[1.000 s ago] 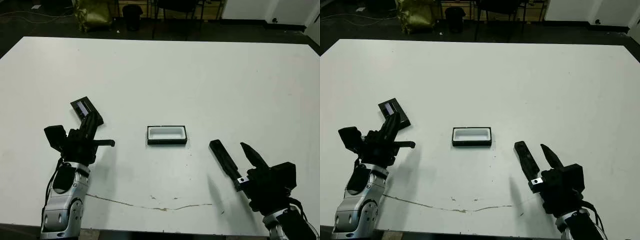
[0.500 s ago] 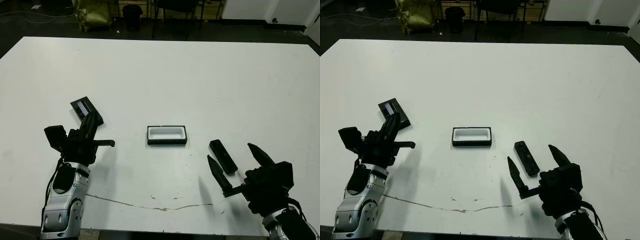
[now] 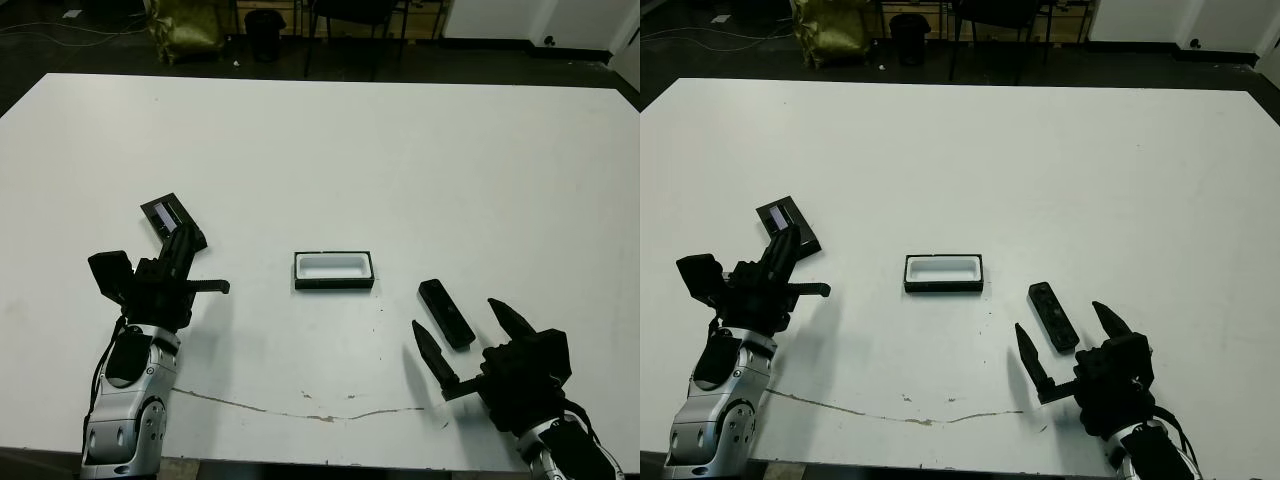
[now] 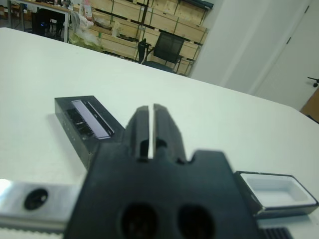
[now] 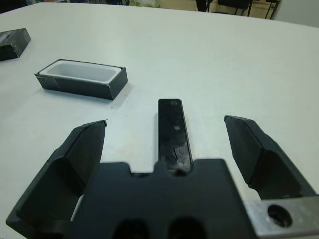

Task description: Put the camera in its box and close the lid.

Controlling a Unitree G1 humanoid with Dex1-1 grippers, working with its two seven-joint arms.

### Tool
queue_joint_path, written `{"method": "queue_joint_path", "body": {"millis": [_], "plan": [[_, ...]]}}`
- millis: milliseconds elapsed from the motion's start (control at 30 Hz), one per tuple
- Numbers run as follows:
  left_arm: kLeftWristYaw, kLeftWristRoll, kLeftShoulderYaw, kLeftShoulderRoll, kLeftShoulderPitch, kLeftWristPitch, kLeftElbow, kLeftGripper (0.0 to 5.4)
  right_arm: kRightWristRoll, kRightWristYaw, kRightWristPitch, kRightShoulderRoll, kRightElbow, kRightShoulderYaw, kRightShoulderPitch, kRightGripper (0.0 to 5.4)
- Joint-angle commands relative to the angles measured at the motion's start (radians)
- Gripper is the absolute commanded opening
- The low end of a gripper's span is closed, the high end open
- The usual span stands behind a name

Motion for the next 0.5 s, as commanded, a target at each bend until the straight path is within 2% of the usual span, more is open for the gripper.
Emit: {"method": "queue_joint_path", "body": {"millis": [33,167,333,500], "plan": [[-0.001,0.002,0.005,0.007,0.012,0.006,0.011,0.0,0.001,-0.011,0.053,-0.017,-0.01,-0.001,0.027,5.39],[-0.003,0.001,0.005,0.008,0.012,0.007,0.011,0.0,0.004,-0.04,0.121,-0.003,-0.053,0.01,0.027,5.39],[-0.006,-0.003,0.007,0.008,0.012,0.007,0.011,0.0,-0.018,-0.036,0.15,-0.031,-0.054,0.017,0.014,5.39],[0.006,0.001,0.006,0.006,0.013,0.021,-0.001,0.0,-0.016,-0.056,0.245,-0.029,-0.112,0.024,0.017,5.39]]}}
